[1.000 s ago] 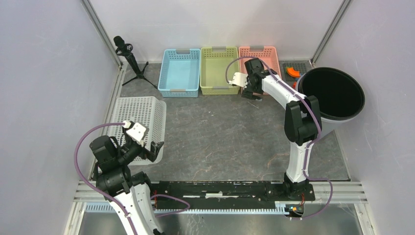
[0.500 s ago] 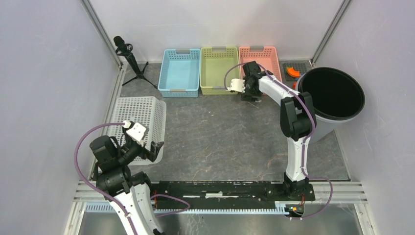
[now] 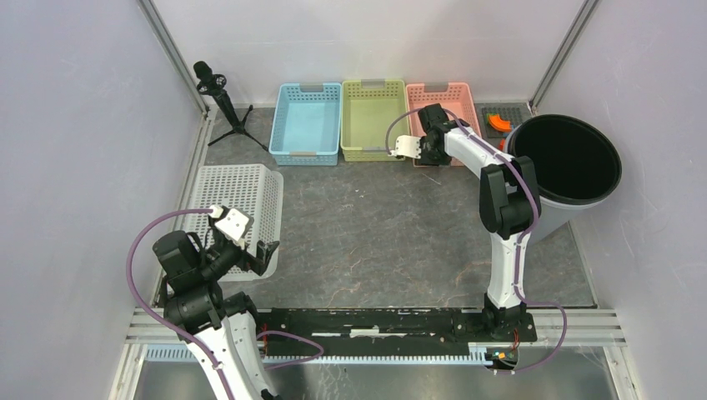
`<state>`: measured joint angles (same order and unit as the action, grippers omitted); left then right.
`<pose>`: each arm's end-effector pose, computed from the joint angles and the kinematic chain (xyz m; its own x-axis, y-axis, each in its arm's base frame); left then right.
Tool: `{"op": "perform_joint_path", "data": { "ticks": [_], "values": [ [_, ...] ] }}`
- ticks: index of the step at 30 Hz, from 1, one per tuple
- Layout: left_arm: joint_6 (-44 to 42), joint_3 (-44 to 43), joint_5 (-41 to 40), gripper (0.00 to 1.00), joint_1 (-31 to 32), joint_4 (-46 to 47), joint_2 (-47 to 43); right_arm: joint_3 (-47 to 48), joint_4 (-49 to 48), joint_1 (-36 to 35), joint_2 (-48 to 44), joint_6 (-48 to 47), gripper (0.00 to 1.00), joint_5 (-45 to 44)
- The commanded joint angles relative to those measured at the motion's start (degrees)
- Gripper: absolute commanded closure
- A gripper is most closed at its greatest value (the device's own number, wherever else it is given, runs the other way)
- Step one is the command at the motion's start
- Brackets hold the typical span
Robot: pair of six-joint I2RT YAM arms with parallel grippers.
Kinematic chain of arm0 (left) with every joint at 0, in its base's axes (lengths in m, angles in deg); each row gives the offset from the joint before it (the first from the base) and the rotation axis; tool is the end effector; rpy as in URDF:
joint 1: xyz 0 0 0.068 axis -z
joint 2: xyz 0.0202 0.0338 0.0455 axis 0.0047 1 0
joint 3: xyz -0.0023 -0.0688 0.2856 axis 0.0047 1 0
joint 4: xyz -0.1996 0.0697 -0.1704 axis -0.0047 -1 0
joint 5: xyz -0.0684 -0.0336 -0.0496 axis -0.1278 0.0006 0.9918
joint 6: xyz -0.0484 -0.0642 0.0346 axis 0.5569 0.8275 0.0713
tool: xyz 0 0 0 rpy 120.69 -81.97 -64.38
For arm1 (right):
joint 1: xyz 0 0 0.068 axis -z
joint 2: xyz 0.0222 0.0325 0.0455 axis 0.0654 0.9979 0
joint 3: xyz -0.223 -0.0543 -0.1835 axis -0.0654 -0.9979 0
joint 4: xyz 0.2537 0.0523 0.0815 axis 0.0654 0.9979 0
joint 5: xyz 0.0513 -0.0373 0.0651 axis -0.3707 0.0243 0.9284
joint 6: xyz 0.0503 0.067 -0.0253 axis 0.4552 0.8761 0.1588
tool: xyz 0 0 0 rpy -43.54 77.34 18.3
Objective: Turn the large container upside down
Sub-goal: Pick up the container from the center of the board.
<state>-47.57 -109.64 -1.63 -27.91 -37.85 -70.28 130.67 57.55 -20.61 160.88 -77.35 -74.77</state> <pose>0.0765 -0.0313 0.3175 -0.1721 0.2817 -0.9439 0.5449 0.8255 0.1470 0.4680 0.1277 0.1661 -0.1529 -0.9881 -0.0178 -0.8875 0.1452 -0.4374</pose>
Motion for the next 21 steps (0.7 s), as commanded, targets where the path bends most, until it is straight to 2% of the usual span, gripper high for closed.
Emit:
{"op": "perform_joint_path", "data": {
  "ticks": [1, 8, 15, 21],
  "values": [
    [-1.2, 0.2, 0.8, 0.00, -0.5, 1.4, -0.6, 1.5, 1.6, 0.4, -1.7, -1.1, 0.67, 2.2],
    [-1.2, 0.2, 0.9, 0.00, -0.6, 1.4, -0.7, -1.7, 0.1, 0.6, -5.2, -1.6, 0.79, 2.5],
    [-1.2, 0.2, 0.8, 0.00, -0.6, 1.5, -0.8, -2.4, -1.1, 0.6, -9.0, -1.6, 1.00, 2.4],
    [-1.2, 0.2, 0.8, 0.00, -0.7, 1.5, -0.9, -1.9, -1.6, 0.4, -13.5, -1.5, 1.00, 7.1]
  ]
}}
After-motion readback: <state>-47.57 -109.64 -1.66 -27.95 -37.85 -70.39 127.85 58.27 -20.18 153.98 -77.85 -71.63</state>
